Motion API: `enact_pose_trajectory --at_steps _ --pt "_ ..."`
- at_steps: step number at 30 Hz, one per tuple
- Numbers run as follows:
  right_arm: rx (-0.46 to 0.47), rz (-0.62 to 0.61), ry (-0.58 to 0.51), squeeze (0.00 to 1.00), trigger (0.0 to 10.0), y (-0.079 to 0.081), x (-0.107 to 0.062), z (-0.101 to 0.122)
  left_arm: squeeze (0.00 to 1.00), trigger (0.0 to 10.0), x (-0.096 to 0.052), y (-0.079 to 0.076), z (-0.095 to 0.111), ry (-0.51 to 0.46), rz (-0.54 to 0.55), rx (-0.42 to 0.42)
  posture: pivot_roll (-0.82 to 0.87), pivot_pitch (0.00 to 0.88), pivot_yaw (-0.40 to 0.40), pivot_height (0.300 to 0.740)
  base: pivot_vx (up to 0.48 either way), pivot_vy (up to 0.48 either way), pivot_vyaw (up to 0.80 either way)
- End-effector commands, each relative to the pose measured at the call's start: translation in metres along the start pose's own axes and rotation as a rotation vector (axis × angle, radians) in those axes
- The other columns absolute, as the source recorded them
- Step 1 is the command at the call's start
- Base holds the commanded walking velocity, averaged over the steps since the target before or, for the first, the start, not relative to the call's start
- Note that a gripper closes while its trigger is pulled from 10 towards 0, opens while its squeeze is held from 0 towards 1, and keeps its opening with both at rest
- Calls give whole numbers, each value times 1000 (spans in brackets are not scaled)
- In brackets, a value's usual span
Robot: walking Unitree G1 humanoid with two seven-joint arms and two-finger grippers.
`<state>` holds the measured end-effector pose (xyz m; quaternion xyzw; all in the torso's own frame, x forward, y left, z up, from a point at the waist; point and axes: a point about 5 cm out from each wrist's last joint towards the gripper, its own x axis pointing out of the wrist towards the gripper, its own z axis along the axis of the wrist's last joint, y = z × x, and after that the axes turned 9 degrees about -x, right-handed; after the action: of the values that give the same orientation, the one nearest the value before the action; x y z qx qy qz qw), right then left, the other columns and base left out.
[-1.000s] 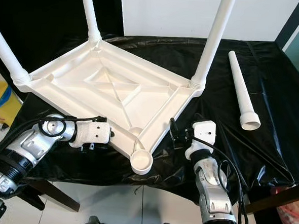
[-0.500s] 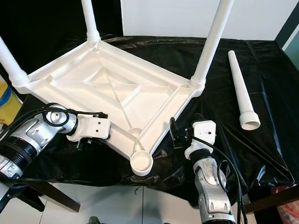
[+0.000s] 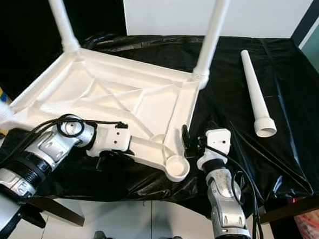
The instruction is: Building children table
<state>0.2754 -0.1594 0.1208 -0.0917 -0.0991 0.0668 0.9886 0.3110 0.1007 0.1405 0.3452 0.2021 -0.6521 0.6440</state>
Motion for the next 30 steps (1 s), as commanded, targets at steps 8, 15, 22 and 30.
enact_pose_trajectory --at_steps 8,15,22,30 --pt "8 -5 16 0 10000 2 1 -2 118 10000 3 -5 11 -137 101 -52 -17 78 -9 740 0 0 0" --pt "14 -78 28 0 10000 -3 5 -3 1000 10000 7 -2 26 -254 216 -65 -15 76 -9 740 0 0 0" --pt "-12 -174 75 0 10000 -11 8 -9 0 10000 4 1 44 -378 344 -26 -16 72 -8 740 0 0 0" --pt "-19 -293 109 0 10000 -22 10 -13 0 10000 0 3 54 -473 441 -59 -16 68 -6 740 0 0 0"
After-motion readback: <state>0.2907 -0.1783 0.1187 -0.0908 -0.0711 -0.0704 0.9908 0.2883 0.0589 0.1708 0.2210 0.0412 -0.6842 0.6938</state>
